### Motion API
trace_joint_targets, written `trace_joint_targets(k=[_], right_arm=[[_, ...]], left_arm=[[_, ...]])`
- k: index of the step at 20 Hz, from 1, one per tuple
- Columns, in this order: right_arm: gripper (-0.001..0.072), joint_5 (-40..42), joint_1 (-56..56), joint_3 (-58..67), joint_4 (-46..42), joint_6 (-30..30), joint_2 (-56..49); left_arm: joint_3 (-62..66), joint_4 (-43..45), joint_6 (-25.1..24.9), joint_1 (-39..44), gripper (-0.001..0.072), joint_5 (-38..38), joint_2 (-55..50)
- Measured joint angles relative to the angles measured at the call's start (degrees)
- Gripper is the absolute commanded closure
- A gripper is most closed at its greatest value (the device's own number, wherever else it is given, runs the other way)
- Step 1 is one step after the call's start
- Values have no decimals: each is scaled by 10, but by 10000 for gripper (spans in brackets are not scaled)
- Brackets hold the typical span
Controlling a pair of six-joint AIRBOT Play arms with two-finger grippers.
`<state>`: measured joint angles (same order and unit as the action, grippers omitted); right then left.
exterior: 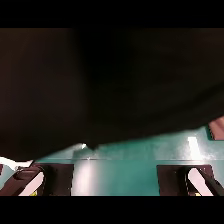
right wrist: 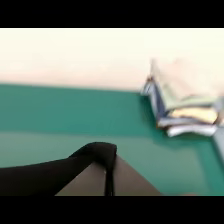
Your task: Fold the shirts.
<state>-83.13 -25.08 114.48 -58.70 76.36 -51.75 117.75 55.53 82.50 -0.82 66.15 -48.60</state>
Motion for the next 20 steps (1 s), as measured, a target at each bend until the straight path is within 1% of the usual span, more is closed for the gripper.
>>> trace_joint_targets(k=[3,5,9,11,14,17,20], right_arm=[[696,-33,19,-68,7,0,-67],[696,-46,45,-117,9,-1,-119],[696,-47,107,-195,-29,-3,-238],[696,-24,134,-212,-58,-3,-299],[696,26,159,-191,-81,-4,-382],[696,65,177,-141,-90,-4,-440],[696,84,186,-102,-95,-4,-467]], left_arm=[[-132,4,0,0,683,25,-43],[-201,8,-3,0,683,38,-95],[-265,14,-14,0,683,30,-242],[-276,13,-21,0,683,-6,-316],[-284,1,-29,0,683,-90,-395],[-285,-11,-36,0,683,-167,-434],[-285,-16,-67,-2,683,-196,-448]])
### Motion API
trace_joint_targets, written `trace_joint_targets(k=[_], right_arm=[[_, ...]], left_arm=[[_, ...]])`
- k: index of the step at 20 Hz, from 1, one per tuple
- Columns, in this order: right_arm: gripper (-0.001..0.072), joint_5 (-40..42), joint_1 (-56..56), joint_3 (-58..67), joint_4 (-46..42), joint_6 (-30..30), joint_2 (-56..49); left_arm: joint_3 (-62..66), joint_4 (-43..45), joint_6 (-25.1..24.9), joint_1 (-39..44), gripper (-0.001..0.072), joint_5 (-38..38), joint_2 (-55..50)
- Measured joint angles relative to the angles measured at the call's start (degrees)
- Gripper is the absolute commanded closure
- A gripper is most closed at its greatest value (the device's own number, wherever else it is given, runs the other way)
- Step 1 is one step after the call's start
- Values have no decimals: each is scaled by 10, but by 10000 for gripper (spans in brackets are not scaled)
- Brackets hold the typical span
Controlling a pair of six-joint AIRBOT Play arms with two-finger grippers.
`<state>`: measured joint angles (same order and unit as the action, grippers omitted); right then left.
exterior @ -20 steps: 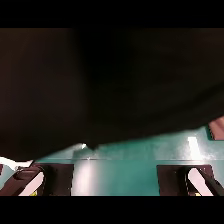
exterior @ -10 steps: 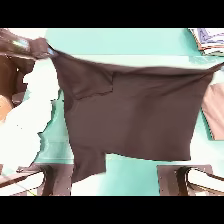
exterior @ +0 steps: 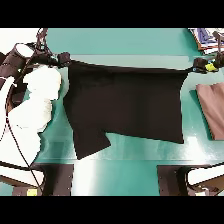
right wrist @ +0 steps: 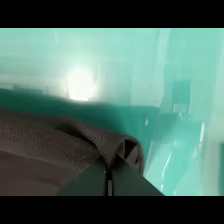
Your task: Fold the shirts.
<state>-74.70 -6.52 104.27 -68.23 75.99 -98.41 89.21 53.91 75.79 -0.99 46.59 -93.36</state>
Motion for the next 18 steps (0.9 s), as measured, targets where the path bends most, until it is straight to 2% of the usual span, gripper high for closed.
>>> trace_joint_targets(k=[3,8,14,15,16,17,18], right_arm=[[696,-3,3,-5,-2,0,-2],[696,6,12,-122,-5,0,35],[694,50,41,-253,-5,0,59],[688,54,44,-263,-5,0,61],[561,58,46,-271,-3,0,63],[370,57,48,-274,-4,0,64],[363,56,49,-273,-3,0,65]], left_arm=[[0,9,-24,-8,683,37,-5],[-17,70,-37,-20,683,143,-7],[-82,98,-38,-23,679,157,-8],[-87,100,-34,-23,479,155,-8],[-91,101,-27,-23,206,156,-8],[-94,102,-19,-23,164,156,-8],[-96,102,-8,-23,166,158,-8]])
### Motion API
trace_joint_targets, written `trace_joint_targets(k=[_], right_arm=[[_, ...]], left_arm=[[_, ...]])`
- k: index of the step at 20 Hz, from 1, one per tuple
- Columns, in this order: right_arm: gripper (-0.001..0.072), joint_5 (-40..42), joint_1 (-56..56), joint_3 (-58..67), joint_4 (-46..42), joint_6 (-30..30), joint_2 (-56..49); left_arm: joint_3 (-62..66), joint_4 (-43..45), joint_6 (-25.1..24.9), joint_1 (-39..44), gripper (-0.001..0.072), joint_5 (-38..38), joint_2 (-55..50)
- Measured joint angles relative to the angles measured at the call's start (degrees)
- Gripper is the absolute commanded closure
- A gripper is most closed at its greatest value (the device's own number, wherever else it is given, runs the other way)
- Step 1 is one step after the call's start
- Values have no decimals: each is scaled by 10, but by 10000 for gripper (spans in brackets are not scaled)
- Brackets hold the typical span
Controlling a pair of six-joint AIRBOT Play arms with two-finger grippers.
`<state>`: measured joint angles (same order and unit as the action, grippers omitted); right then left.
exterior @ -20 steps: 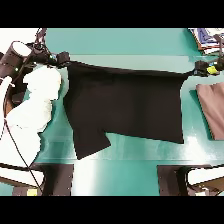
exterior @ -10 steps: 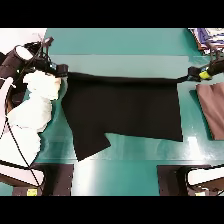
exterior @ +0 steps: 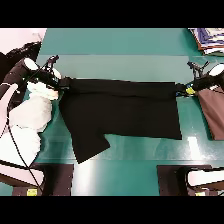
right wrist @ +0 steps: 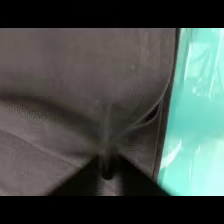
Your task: Fold the shirts.
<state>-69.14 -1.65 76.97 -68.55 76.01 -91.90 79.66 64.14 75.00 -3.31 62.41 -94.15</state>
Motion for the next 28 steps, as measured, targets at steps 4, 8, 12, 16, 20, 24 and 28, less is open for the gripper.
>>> trace_joint_targets(k=[4,8,12,16,20,24,28], right_arm=[[366,-47,-11,19,0,4,19],[367,-78,-45,-18,-1,6,94],[375,-85,-81,-95,-1,3,183],[388,-68,-106,-170,0,0,256],[388,-59,-117,-206,0,-1,298],[388,-56,-120,-216,9,-1,318],[388,-61,-120,-219,22,-1,323]], left_arm=[[-5,26,32,0,166,35,23],[-65,59,53,0,166,69,106],[-214,65,60,0,166,94,217],[-371,38,62,0,166,98,324],[-471,-2,47,0,167,85,372],[-517,-65,15,0,167,42,385],[-537,-119,2,0,317,-2,387]])
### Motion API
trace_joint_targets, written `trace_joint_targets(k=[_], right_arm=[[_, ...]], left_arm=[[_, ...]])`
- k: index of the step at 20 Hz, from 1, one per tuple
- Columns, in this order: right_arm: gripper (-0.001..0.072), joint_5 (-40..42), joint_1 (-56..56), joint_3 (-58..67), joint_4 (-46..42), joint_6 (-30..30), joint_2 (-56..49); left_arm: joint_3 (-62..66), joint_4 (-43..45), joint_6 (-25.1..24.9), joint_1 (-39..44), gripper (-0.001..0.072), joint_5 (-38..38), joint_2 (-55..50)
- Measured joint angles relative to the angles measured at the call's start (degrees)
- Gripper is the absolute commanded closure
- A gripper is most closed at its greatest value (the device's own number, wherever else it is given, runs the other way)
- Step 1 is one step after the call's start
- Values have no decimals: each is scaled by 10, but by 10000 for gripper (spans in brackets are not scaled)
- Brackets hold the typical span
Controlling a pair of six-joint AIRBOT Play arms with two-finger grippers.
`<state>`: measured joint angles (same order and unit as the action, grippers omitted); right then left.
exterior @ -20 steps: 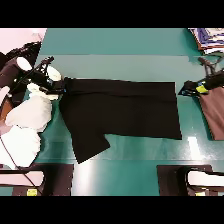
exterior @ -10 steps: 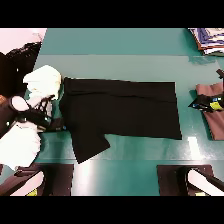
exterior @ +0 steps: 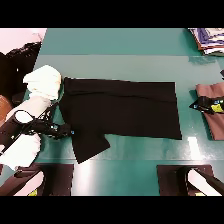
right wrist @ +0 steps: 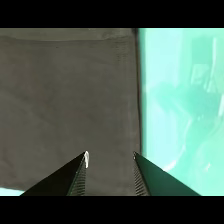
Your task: Fold the shirts.
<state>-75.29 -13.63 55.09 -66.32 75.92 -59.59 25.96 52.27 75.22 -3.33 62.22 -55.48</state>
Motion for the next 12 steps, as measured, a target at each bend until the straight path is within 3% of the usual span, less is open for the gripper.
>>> trace_joint_targets(k=[1,2,10,12], right_arm=[[388,-3,0,0,3,0,1],[388,-10,0,0,3,0,1],[385,-74,-31,-30,-59,-1,2],[309,-79,-70,-71,-61,-3,-5]], left_arm=[[-3,-2,-2,0,578,-16,0],[-5,3,-4,0,674,-27,-1],[43,-11,-7,0,684,9,2],[58,-11,-7,0,684,19,3]])
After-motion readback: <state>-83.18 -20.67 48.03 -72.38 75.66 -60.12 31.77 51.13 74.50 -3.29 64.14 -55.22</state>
